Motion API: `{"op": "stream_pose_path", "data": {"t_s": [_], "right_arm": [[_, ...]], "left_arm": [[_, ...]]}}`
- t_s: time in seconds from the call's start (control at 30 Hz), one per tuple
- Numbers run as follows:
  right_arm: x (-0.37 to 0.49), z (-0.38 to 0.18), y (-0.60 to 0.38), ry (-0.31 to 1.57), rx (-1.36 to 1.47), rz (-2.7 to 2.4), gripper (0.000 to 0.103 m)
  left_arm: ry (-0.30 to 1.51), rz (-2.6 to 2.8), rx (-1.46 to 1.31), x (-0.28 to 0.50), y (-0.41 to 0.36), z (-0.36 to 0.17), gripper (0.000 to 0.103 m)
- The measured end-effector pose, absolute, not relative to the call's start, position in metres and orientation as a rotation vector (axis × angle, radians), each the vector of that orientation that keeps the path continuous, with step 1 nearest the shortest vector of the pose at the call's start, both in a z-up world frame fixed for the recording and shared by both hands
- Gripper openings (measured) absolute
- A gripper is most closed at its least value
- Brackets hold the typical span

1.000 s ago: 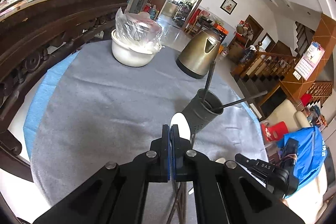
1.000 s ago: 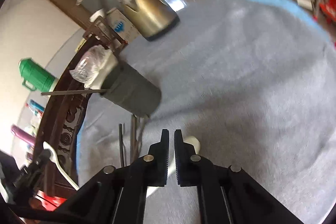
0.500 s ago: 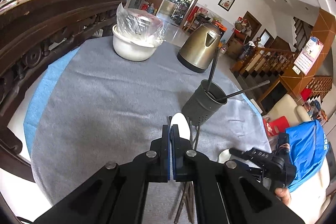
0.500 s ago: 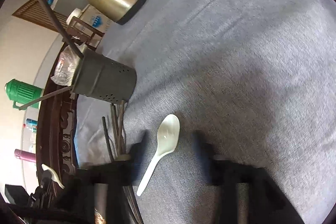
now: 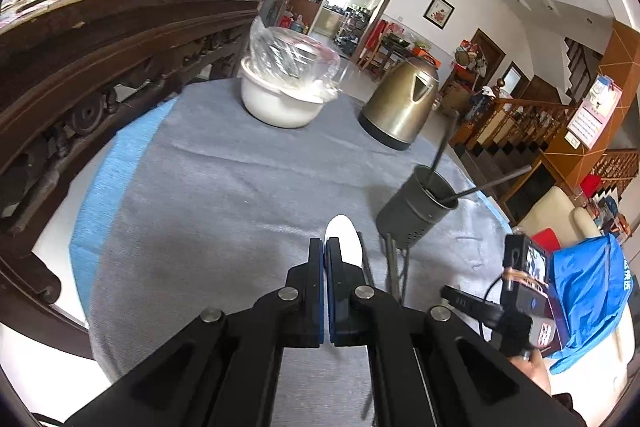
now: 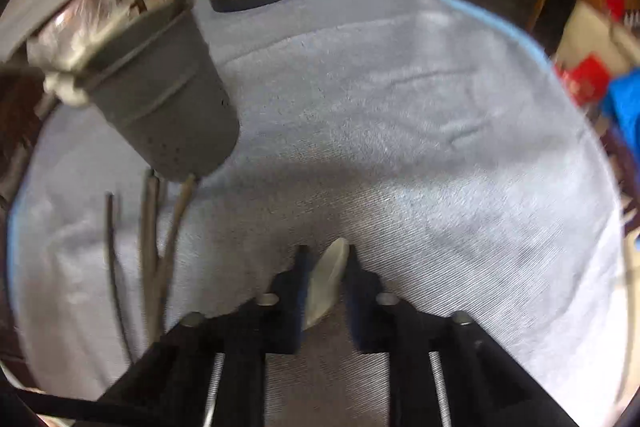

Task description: Organize utensils

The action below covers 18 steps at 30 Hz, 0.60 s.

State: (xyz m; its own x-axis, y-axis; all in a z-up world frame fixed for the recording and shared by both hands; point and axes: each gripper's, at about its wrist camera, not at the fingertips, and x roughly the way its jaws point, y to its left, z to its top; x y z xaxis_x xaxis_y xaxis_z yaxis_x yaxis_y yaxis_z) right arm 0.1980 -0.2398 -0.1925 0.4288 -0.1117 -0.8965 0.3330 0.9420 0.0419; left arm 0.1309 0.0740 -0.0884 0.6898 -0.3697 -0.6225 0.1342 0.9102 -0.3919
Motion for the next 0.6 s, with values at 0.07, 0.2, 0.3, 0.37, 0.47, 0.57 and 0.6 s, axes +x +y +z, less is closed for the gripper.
{"op": "stream_pose_path", "data": {"t_s": [0.07,0.2,0.3,0.37,0.47,0.57,0.6], "right_arm": [[0.194,-0.192,-0.243,1.074,0.255,-0.265,0.010],[0.182,-0.184,-0.264,1.016,0.397,-0.192,0.009],[0.168,-0.159,-0.277,0.895,0.485,-0.125,0.009],[0.166,-0.140,-0.275,0.793,0.497,-0.101,0.009],[0.154,-0.106,-0.277,0.630,0.509,-0.077,0.009],[0.145,-0.074,-0.272,0.459,0.461,-0.088,0.009],[0.143,-0.064,-0.268,0.402,0.441,-0.098,0.009]], "left_arm": [[0.758,-0.281,-0.334,0.131,0.079,-0.088,0.001],[0.755,-0.279,-0.326,0.133,0.082,-0.085,0.001],[0.742,-0.279,-0.314,0.141,0.081,-0.079,0.001],[0.713,-0.274,-0.303,0.150,0.081,-0.069,0.001],[0.657,-0.265,-0.276,0.164,0.079,-0.053,0.001],[0.593,-0.270,-0.262,0.186,0.076,-0.036,0.001],[0.569,-0.270,-0.262,0.195,0.075,-0.031,0.001]]}}
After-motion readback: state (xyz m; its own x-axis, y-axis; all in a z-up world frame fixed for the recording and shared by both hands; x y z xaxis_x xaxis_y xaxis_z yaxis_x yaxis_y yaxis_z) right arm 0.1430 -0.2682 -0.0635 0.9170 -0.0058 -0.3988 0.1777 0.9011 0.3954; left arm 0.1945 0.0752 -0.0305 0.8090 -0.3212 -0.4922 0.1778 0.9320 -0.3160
